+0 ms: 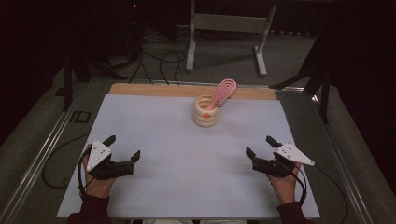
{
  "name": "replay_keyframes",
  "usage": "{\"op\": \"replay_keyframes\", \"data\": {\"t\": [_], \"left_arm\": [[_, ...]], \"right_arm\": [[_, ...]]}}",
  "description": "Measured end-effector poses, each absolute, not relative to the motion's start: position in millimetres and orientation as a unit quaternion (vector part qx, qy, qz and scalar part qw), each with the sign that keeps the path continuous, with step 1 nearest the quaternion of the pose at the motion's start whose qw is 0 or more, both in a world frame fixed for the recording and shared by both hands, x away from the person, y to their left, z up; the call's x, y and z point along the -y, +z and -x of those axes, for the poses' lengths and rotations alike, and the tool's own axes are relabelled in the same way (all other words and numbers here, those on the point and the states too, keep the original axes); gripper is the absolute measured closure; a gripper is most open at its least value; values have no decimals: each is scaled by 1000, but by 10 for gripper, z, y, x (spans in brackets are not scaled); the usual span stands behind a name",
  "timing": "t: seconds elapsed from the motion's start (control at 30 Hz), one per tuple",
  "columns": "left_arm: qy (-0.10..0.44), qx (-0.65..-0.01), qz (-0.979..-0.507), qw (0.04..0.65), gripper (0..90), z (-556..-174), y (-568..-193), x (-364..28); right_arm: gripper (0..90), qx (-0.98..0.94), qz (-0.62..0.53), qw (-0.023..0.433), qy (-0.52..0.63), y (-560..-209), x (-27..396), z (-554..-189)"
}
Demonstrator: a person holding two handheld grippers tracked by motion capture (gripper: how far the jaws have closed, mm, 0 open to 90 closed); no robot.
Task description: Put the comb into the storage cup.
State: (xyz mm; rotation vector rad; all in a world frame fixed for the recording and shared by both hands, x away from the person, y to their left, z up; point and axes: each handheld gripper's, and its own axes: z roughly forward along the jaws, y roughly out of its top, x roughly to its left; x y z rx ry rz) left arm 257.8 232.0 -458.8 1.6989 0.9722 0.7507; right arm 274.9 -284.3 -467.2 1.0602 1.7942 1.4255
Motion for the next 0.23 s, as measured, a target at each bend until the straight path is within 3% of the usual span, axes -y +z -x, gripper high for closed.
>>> {"op": "replay_keyframes", "data": {"t": [0.23], "left_arm": [[313, -405, -700, 498, 1, -2578, -4590, -2338]], "right_arm": [[86, -680, -398, 306, 534, -4678, 2854, -2738]]}}
